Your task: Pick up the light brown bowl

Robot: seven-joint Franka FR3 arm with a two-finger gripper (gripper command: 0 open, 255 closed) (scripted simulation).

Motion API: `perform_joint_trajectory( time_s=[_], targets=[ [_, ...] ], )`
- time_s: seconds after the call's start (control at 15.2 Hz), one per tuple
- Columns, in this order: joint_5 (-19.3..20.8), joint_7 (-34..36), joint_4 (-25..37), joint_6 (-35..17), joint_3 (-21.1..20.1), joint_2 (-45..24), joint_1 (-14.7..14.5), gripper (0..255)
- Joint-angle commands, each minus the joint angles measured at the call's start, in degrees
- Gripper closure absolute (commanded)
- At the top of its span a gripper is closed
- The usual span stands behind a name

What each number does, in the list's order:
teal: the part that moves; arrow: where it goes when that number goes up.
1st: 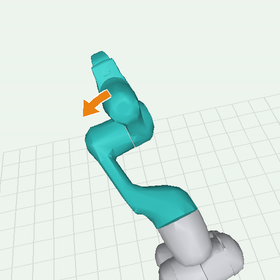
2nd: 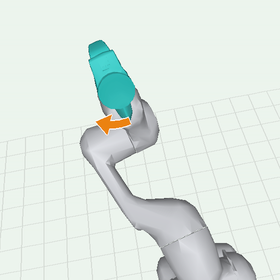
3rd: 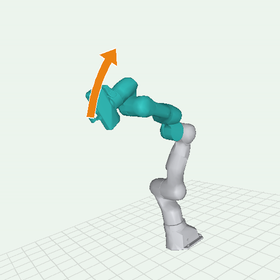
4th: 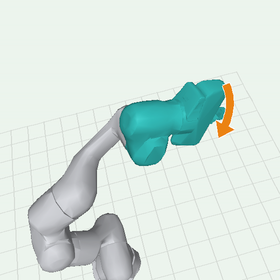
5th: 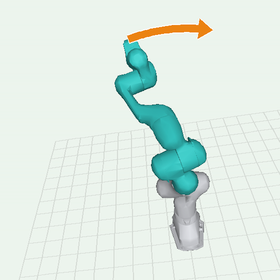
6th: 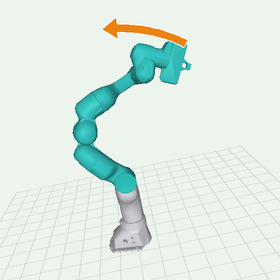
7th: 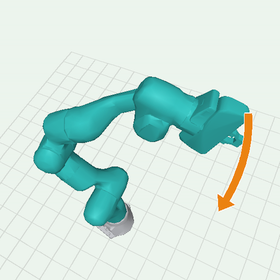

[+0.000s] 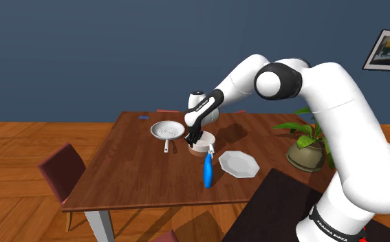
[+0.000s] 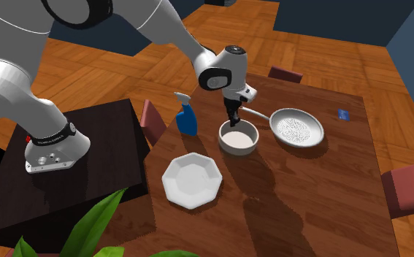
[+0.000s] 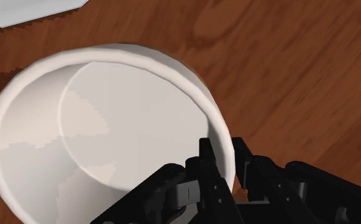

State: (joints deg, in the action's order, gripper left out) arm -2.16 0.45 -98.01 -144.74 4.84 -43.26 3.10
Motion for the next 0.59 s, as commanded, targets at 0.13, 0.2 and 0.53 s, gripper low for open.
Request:
perform_joint_trajectory(
  time_s=[0.13,0.2,0.53],
  targets=[
    [0.17,0.15,-0.61,1.86,0.18,2.5,-0.25,255],
    [0.21,0.16,-0.73,2.32,0.22,3.09,-0.28,255],
    [0.38,0.2,-1.1,4.31,0.39,5.45,-0.41,255]
  ],
)
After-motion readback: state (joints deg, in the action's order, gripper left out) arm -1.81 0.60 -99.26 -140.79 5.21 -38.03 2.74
